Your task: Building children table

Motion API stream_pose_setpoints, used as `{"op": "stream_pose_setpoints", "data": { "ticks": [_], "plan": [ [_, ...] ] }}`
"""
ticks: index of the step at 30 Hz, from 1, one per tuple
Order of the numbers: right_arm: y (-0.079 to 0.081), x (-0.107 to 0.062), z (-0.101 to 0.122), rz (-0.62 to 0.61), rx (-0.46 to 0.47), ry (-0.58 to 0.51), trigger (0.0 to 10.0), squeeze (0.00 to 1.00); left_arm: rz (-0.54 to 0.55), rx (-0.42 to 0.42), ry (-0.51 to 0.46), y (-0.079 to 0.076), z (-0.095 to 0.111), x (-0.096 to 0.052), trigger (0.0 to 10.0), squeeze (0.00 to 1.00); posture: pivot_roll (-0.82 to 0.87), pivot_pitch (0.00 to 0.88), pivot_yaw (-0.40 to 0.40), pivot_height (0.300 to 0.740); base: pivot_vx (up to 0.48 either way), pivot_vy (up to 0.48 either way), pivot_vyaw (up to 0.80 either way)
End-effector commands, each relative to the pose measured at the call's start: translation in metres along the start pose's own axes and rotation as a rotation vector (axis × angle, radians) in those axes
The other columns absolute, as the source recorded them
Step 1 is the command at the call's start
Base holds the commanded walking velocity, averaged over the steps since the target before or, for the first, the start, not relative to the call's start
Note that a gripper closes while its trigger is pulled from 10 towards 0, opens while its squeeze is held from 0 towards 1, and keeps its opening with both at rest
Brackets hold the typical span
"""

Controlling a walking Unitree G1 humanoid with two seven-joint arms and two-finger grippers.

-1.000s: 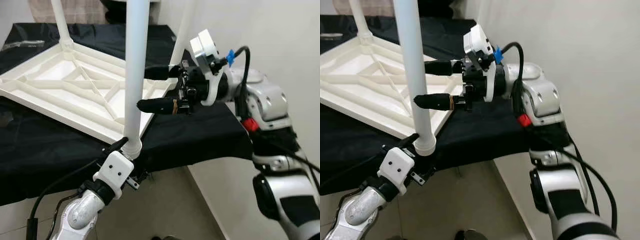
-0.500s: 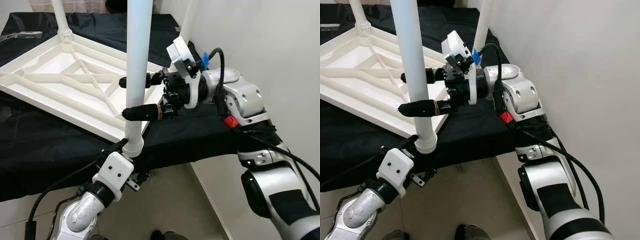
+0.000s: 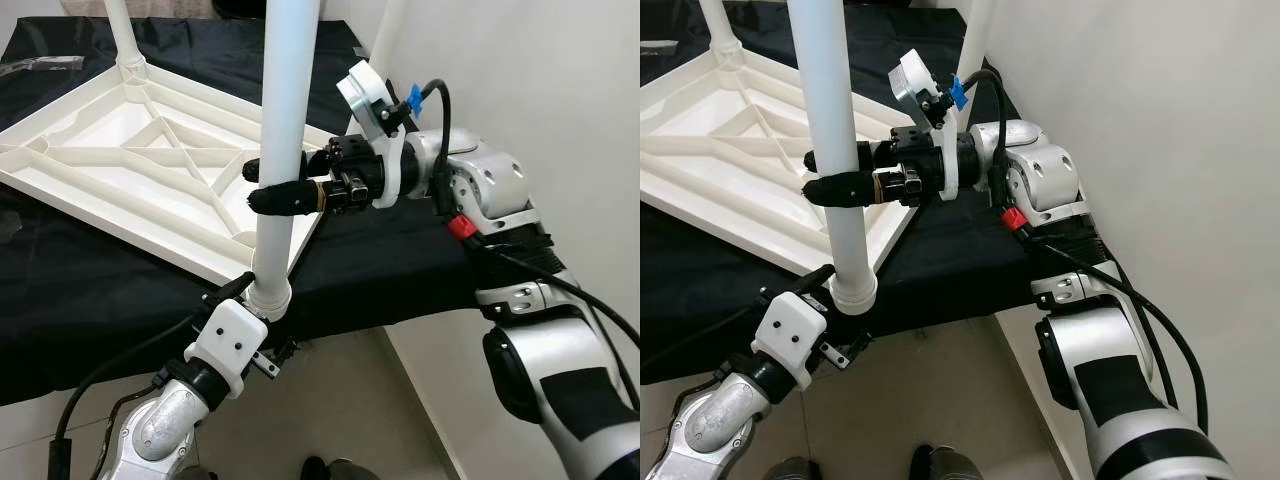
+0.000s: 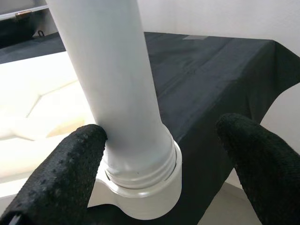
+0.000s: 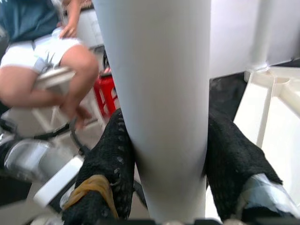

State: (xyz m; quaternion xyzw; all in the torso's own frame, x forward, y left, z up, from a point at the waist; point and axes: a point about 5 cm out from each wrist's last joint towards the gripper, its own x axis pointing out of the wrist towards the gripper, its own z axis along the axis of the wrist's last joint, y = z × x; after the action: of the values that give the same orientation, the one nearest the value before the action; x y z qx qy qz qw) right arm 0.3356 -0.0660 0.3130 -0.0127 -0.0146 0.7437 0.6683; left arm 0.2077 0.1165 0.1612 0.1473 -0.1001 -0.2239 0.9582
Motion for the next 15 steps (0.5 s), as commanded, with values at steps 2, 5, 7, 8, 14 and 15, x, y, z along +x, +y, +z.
{"op": "stream_pose_setpoints", "data": {
  "ticks": [2,5,7,8,14,15],
  "plan": [
    [-0.005,-0.007,-0.003,-0.101,0.059,-0.064,0.0,0.0,-0.021,-0.023,0.028,-0.005,-0.005,0.0,10.0,0.0,0.05,0.168,-0.159,0.74,0.0,0.0,0.0],
    [-0.011,-0.008,-0.008,-0.212,0.077,-0.076,0.0,0.0,-0.021,-0.023,0.029,-0.005,-0.006,0.0,10.0,0.0,0.05,0.159,-0.164,0.74,0.0,0.0,0.0],
    [-0.034,-0.019,-0.013,-0.632,0.044,-0.084,0.0,0.0,-0.021,-0.022,0.03,-0.006,-0.008,0.001,10.0,0.0,0.06,0.146,-0.18,0.74,0.0,0.0,0.0],
    [-0.042,-0.058,-0.029,-1.152,0.026,-0.125,0.0,0.0,-0.018,-0.019,0.032,-0.006,-0.01,0.002,10.0,0.0,0.06,0.118,-0.193,0.74,0.0,0.0,0.0],
    [-0.025,-0.083,-0.065,-1.613,0.098,-0.155,0.0,0.0,-0.015,-0.009,0.035,-0.003,-0.014,0.006,10.0,0.0,0.04,0.103,-0.158,0.74,0.0,0.0,0.0],
    [-0.019,-0.079,-0.071,-1.625,0.107,-0.152,0.0,0.0,-0.021,-0.009,0.034,-0.003,-0.016,0.008,10.0,0.0,0.04,0.1,-0.163,0.74,0.0,0.0,0.0]
  ]
}}
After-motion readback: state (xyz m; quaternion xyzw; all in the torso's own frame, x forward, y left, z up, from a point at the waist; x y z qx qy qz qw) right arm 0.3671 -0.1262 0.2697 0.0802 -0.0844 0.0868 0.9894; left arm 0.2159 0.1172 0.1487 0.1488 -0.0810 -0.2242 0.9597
